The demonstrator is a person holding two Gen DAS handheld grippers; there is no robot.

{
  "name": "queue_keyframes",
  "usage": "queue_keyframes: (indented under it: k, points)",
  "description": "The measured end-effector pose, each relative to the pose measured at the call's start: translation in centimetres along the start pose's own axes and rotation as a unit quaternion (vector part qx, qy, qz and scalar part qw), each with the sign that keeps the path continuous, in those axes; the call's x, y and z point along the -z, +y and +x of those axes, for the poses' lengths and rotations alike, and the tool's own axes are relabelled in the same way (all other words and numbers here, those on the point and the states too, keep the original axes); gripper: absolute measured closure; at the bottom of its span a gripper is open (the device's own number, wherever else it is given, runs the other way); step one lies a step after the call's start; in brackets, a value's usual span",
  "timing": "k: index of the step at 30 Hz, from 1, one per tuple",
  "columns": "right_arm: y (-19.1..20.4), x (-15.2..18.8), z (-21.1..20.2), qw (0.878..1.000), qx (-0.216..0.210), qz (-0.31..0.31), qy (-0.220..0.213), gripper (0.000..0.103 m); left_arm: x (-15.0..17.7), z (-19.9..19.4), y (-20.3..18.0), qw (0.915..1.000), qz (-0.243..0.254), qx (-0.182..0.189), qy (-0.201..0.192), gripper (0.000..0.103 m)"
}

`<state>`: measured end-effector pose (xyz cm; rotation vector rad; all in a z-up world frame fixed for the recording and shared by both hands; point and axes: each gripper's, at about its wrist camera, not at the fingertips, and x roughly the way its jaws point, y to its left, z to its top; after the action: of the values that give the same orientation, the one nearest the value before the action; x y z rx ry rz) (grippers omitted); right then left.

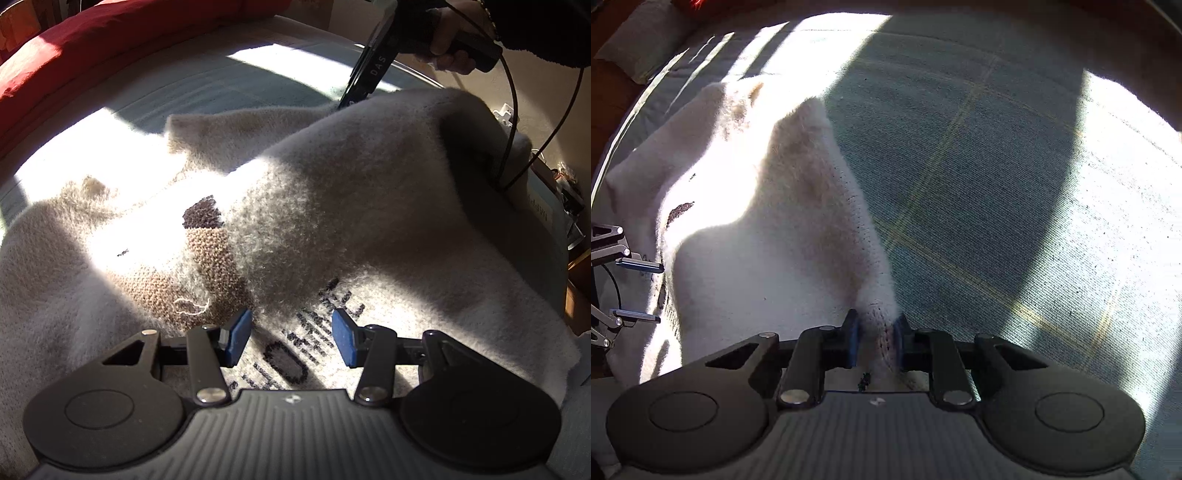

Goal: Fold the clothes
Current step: 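Grasp the sweater edge with the right tool and pull it straight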

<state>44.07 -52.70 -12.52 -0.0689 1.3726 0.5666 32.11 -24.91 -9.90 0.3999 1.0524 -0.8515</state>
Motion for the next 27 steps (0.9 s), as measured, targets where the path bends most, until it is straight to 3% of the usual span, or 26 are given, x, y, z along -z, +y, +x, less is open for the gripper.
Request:
queue_keyframes:
  k: [8,15,19,22,24,27]
  points:
    - [1.6,-2.6,-3.4,0.99,0.109,-0.04,-0.081,0.085,-0.4,-0.9,0.3,0.9998,0.002,-0.015,-0.013,0.055]
    - [0.8,-3.3,1.1,0.985,0.154,-0.046,-0.058,0.084,-1.1,-0.9,1.2,0.998,-0.021,-0.052,-0.03,0.055]
    - [0.8,-3.5,0.8,0.986,0.148,-0.031,-0.067,0.072,-1.0,-1.2,2.3,0.9965,-0.04,-0.066,-0.033,0.055]
    - [1.1,-4.3,-1.4,0.989,0.108,-0.019,-0.103,0.063,-1.2,-1.8,3.6,0.9949,-0.056,-0.073,-0.041,0.055]
    - [1.6,-5.4,-2.0,0.99,0.075,-0.031,-0.113,0.047,-1.8,-2.5,4.9,0.9941,-0.068,-0.07,-0.049,0.055]
    - [2.7,-7.8,-0.8,0.991,0.053,-0.063,-0.105,0.046,-3.3,-3.4,7.7,0.9925,-0.062,-0.084,-0.063,0.052]
